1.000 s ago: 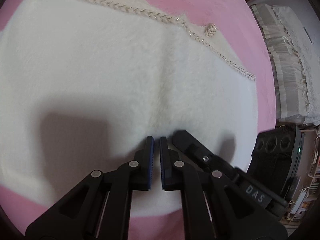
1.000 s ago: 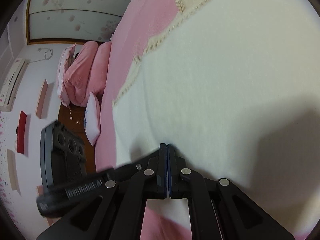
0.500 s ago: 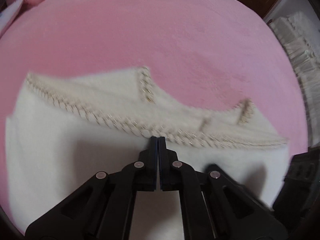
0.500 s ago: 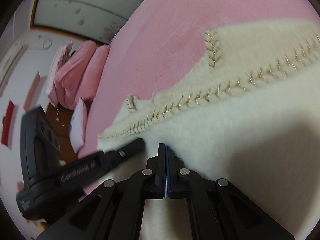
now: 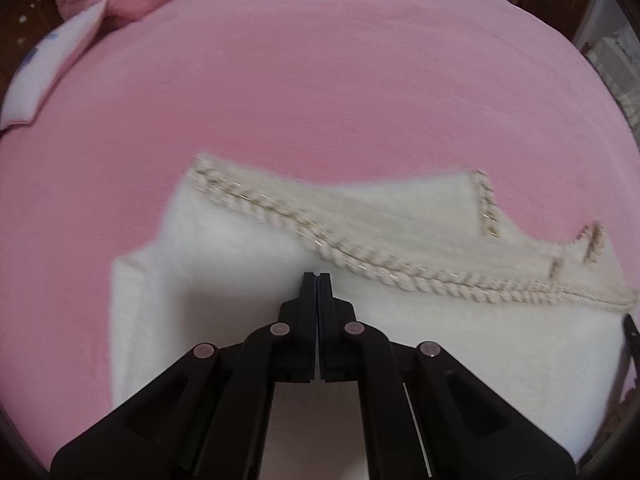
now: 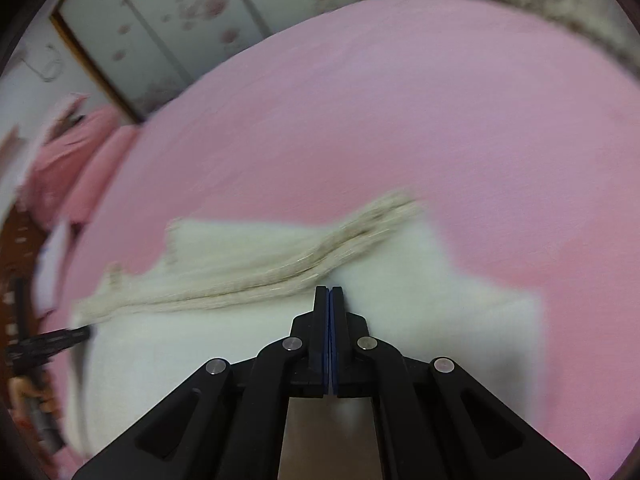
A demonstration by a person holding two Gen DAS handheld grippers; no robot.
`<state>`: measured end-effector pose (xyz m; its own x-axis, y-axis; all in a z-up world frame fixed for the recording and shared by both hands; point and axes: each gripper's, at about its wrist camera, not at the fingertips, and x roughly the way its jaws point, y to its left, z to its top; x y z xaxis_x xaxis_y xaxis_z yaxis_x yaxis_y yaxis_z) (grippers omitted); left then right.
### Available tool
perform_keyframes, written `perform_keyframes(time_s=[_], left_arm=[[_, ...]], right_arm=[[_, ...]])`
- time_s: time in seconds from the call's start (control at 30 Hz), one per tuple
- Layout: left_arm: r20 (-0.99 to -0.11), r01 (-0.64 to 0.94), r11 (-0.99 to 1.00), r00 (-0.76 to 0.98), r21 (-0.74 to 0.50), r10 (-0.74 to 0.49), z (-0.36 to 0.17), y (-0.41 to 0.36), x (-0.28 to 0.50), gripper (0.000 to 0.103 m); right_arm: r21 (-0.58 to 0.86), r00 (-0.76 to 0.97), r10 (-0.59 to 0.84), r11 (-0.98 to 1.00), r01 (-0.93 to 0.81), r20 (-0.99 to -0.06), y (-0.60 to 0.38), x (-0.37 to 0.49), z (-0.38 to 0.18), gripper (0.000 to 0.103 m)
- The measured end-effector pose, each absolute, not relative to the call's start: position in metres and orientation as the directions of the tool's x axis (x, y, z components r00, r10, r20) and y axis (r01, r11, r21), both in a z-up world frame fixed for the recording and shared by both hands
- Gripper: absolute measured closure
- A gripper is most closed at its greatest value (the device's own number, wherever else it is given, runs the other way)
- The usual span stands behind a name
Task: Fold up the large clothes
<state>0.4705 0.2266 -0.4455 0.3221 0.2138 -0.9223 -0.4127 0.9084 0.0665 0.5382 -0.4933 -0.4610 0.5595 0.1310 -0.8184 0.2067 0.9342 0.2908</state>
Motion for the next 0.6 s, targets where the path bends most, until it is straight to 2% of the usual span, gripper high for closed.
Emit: perform_keyframes(time_s=[0.1,0.13,0.2,0.3,0.37,0.6], left_arm=[[-0.822,-0.439,0.815,0.246,0.378,0.514,-0.445,0.242,0.464,0.102],[-0.808,-0.427,0.799,0.223,0.423,0.546,-0.452,0.250,0.462,0.102],[-0.840,-0.383,0.846,0.251,0.370,0.481,-0.459,0.262,0.455,0.102],[-0.831,-0.310,0.873,0.302,0.377,0.466,-0.453,0.263,0.446,0.102],[-0.843,-0.307,0.886,0.310,0.348,0.439,-0.447,0.266,0.432,0.102],[-0.929,-0.516,0.841,0.211,0.159,0.305,-0.419,0.275,0.332,0.102]], right_arm=[[0.306,0.560,0.079,0.895,0.325,-0.825,-0.532,0.537,-0.466,0.103],[0.300,0.555,0.070,0.893,0.335,-0.829,-0.539,0.540,-0.468,0.103],[0.245,0.540,0.035,0.915,0.321,-0.841,-0.548,0.548,-0.468,0.103],[0.065,0.491,-0.093,0.953,0.296,-0.866,-0.540,0.565,-0.461,0.103],[-0.004,0.466,-0.145,0.957,0.290,-0.873,-0.534,0.572,-0.454,0.103],[0.140,0.473,0.017,0.964,0.225,-0.881,-0.508,0.585,-0.436,0.103]])
